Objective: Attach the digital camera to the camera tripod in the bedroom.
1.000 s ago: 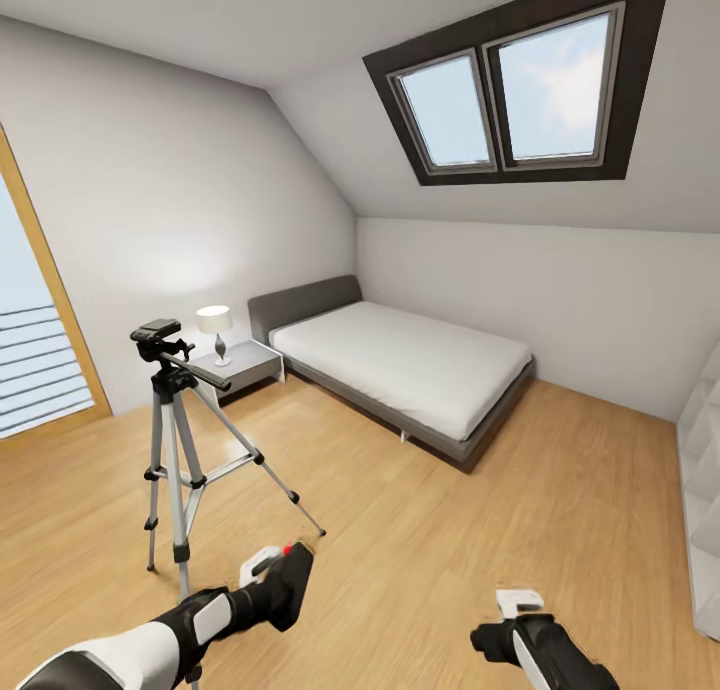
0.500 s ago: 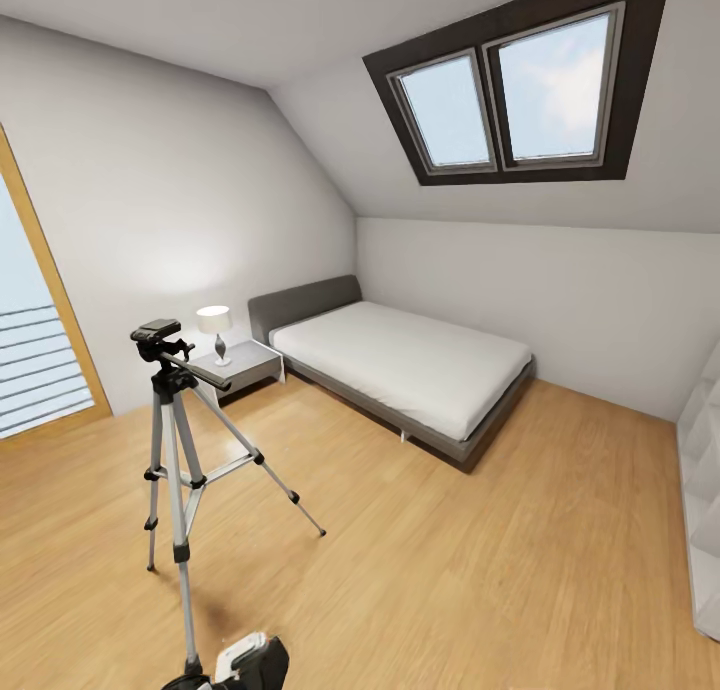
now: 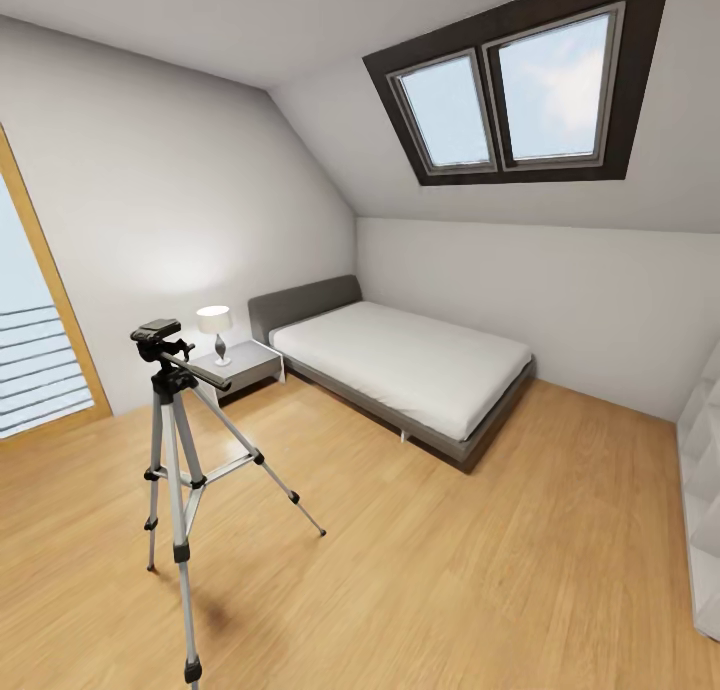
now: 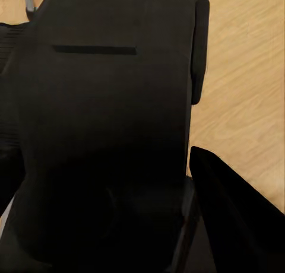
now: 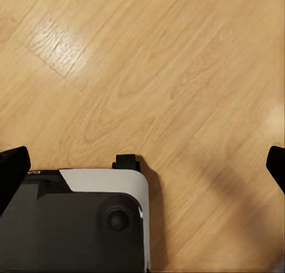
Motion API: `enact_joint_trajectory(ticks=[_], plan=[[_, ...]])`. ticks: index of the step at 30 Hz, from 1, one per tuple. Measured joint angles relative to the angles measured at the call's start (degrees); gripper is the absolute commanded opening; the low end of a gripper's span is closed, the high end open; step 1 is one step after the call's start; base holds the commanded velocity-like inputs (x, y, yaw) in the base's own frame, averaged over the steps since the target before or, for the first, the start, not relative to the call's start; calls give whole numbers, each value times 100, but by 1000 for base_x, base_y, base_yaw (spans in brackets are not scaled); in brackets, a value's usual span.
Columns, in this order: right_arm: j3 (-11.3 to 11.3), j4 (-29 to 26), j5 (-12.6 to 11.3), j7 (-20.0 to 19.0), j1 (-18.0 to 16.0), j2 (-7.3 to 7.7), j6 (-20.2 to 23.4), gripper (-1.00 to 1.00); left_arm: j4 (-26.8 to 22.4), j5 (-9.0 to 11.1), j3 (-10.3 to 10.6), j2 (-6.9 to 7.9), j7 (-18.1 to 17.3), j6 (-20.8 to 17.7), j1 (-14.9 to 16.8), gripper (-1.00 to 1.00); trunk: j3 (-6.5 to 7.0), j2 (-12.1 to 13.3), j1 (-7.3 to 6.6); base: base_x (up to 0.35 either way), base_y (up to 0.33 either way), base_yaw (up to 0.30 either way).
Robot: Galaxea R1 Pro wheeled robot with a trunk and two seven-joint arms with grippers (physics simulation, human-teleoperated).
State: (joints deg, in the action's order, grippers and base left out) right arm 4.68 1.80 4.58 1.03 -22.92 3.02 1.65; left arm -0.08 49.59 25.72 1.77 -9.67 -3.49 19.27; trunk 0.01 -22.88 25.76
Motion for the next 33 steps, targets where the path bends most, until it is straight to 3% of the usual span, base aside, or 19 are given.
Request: enact_joint_trajectory(ticks=[8,13,25,29,33], plan=[[11,-2,-23,0,349,5,-256,100,1,0,-1,152,8,145,-365,-100,0,0,0,0,0,0],[32,-2,-32,0,740,-2,-430,100,-1,-54,-15,350,7,289,-626,-100,-1,-1,-1,0,0,0],[58,1,-373,-2,1310,-43,-921,100,-7,-99,-10,408,5,542,-708,-100,1,0,0,0,0,0],[60,-2,-478,2,1401,-53,-1072,100,-8,-284,-9,411,5,554,-714,-100,1,0,0,0,0,0],[60,0,-513,3,1431,-57,-1116,100,-10,-775,-8,408,4,566,-716,-100,1,0,0,0,0,0]])
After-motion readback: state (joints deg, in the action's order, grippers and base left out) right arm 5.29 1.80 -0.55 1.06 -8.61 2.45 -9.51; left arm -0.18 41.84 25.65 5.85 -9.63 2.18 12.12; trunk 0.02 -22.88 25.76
